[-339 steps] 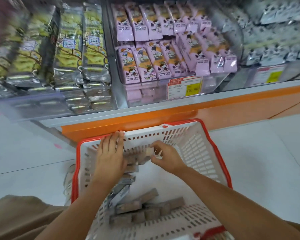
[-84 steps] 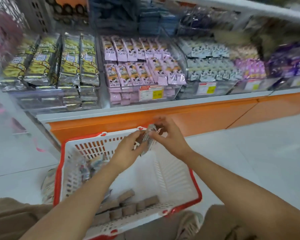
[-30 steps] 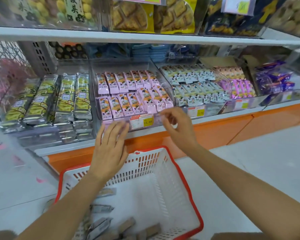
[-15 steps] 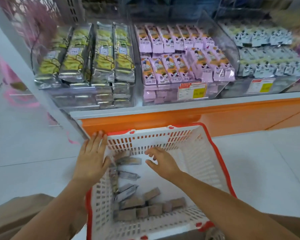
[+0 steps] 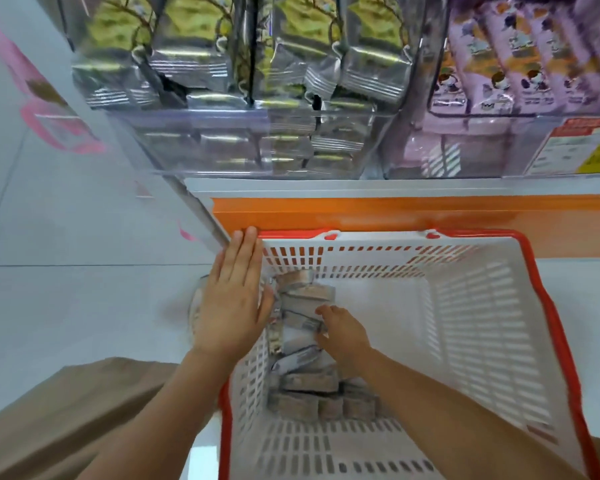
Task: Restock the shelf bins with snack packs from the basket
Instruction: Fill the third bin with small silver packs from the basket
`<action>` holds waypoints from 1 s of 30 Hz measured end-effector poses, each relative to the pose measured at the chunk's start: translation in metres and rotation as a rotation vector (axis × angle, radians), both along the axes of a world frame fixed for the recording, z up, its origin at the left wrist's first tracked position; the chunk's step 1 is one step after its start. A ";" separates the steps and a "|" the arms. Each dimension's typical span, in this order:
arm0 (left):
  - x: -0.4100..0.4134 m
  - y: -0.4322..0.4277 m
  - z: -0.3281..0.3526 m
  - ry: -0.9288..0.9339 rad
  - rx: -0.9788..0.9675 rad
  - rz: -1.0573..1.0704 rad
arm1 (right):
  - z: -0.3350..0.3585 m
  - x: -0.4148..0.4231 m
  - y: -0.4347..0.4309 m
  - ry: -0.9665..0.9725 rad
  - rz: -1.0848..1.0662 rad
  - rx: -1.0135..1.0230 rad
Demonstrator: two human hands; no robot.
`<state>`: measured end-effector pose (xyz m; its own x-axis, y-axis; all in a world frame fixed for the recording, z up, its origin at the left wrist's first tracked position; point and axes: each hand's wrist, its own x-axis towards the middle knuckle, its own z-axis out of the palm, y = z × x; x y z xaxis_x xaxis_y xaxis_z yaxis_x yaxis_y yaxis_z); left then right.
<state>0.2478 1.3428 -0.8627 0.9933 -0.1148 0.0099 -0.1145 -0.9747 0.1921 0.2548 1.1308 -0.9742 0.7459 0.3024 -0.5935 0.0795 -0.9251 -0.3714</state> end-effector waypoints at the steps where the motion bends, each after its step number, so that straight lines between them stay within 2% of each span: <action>1: 0.000 0.000 0.001 0.000 -0.006 -0.001 | -0.004 0.000 0.003 0.000 -0.009 -0.022; 5: 0.000 0.001 0.002 0.000 -0.022 -0.006 | -0.012 -0.003 0.011 -0.056 -0.009 -0.092; 8: 0.001 0.002 0.003 0.000 -0.021 -0.002 | -0.012 -0.004 0.009 -0.074 -0.018 -0.053; 15: 0.000 0.003 0.000 0.015 0.045 -0.003 | 0.025 0.011 -0.019 -0.092 -0.252 0.233; 23: 0.001 0.000 0.003 -0.016 0.080 -0.014 | 0.119 0.020 -0.066 -0.225 -0.390 0.533; 27: 0.006 -0.038 0.031 0.007 -0.067 -0.151 | 0.178 0.019 -0.081 -0.221 -0.499 0.697; 30: 0.006 -0.083 0.066 0.111 -0.440 -0.194 | 0.214 0.015 -0.090 -0.258 -0.539 0.824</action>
<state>0.2539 1.2598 -0.7970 0.9517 -0.3069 -0.0059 -0.2416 -0.7610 0.6021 0.2695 1.0411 -0.7605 0.9794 0.1306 -0.1538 -0.1042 -0.3255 -0.9398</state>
